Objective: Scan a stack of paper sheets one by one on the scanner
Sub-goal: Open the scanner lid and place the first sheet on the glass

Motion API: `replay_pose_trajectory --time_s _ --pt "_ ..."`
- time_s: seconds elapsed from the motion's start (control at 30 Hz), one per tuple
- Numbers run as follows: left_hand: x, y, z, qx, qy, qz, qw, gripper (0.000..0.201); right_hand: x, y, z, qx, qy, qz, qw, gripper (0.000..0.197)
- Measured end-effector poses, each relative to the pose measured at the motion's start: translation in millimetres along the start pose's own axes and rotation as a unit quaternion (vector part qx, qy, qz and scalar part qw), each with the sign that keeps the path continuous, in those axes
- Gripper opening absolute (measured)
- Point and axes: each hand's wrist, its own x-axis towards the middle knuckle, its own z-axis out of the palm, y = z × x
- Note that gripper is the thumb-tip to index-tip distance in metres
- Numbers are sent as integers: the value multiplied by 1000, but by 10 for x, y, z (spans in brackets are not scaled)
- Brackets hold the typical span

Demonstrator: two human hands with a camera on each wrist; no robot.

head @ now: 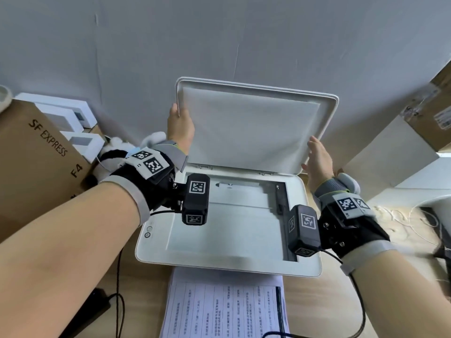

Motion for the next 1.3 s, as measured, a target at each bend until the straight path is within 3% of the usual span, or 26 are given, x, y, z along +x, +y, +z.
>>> replay_pose_trajectory --time_s 0.23,0.37,0.6,0.77,0.9,0.97,1.03,1.17,1.3 --pt "-164 -224 -80 34 -37 -18 999 46 -236 186 -72 6 -57 64 996 37" --pt "-470 -399 -161 -85 -85 -140 983 16 -486 382 -117 11 -97 104 990 25" --pt "-1296 -855 -368 -69 -211 -190 957 25 -1136 781 -202 6 -170 162 972 24" --pt "-1763 -1109 -585 -18 -378 -255 890 35 -1625 990 -361 65 -232 211 947 25" --pt "-1965 -1402 -680 46 -431 -306 848 38 -1855 1227 -514 25 -285 254 924 34" --pt "-2047 -1591 -729 71 -413 -334 844 37 -1948 1399 -588 -3 -298 285 911 33" --pt "-2132 -1787 -777 81 -353 -364 858 31 -2009 1618 -677 -35 -279 321 904 28" --pt "-2210 -2187 -872 122 -201 -369 899 24 -2101 1973 -847 -57 -132 376 916 23" --pt "-2235 -2582 -933 176 -157 -361 902 31 -2154 2187 -940 -130 -29 356 925 32"
